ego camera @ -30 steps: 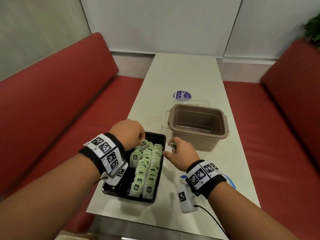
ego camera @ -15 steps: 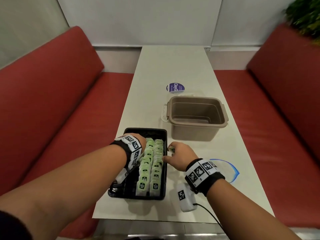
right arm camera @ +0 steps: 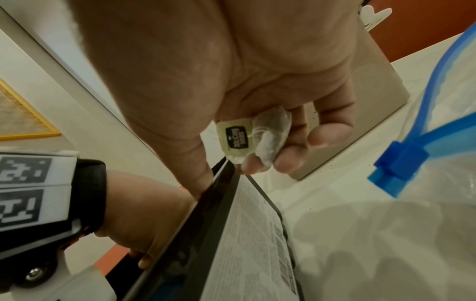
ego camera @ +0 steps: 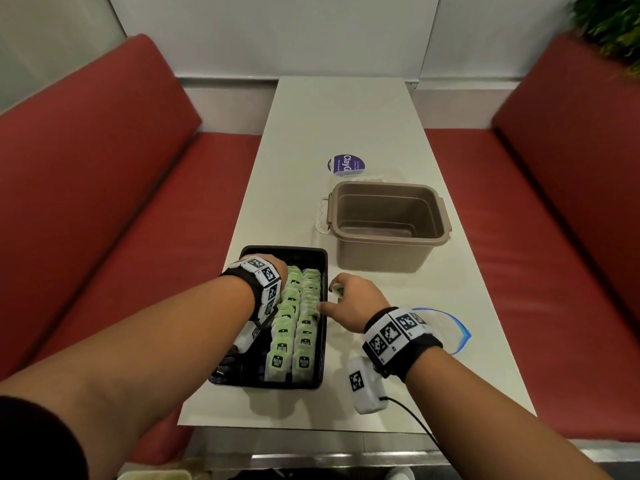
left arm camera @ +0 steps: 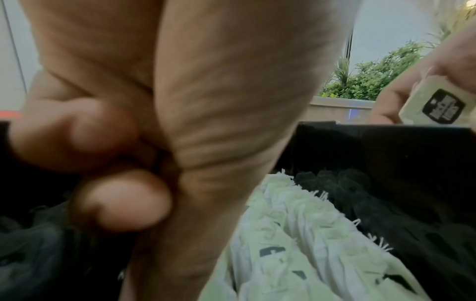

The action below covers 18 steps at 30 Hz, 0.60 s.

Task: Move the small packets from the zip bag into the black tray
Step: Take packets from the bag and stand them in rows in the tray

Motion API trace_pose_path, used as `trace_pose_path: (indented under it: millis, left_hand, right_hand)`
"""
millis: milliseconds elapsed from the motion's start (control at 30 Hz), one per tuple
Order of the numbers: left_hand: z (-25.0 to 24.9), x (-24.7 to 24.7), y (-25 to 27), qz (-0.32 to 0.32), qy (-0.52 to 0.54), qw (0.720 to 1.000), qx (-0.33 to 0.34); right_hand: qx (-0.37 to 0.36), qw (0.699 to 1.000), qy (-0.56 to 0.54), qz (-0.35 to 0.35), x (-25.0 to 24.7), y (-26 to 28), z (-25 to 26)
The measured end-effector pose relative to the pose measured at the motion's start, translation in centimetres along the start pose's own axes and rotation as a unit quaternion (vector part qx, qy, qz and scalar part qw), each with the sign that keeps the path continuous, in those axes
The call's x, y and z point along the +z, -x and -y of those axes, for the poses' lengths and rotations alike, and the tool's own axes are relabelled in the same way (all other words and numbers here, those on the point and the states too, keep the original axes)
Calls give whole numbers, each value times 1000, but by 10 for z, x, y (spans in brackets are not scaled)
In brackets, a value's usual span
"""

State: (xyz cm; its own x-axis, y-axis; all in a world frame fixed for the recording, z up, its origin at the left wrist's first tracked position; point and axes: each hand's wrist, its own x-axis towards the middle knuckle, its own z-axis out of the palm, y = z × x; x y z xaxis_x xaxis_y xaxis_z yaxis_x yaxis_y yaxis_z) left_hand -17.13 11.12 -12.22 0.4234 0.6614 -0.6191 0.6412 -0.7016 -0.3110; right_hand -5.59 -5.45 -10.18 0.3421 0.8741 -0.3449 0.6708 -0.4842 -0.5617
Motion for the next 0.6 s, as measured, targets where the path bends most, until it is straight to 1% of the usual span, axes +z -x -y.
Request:
trace_pose_path:
  millis: [33, 100, 200, 233, 333, 400, 433, 500, 567, 600]
  left_hand:
    - [2, 0, -1, 7, 15, 1000, 0]
    - [2, -2, 7, 2, 15, 1000, 3]
    - [6, -4, 9, 18, 5, 1000, -9]
    - [8, -3, 10, 11, 12, 1000, -10]
    - [14, -17, 30, -51, 86, 995, 6]
    - [21, -31, 46, -77, 143, 986, 40]
    - [26, -37, 54, -92, 194, 974, 72]
    - [33, -48, 76, -107, 284, 938, 164]
    - [33, -55, 99, -128, 319, 910, 231]
    - [31, -56, 106, -147, 313, 906, 243]
  right_hand:
    - [0, 1000, 1, 1, 0, 0, 0]
    - [4, 1000, -4, -5, -1, 1, 0]
    - [10, 998, -57, -31, -5, 3, 0]
    - [10, 996, -77, -41, -7, 2, -1]
    - [-9, 990, -126, -56, -11, 3, 0]
    - [-37, 985, -153, -68, -12, 4, 3]
    - [-54, 983, -160, -75, -12, 5, 6]
    - [-85, 978, -168, -86, -13, 7, 12]
    - [-100, 977, -170, -87, -13, 8, 19]
    - [-107, 975, -176, -83, -12, 8, 22]
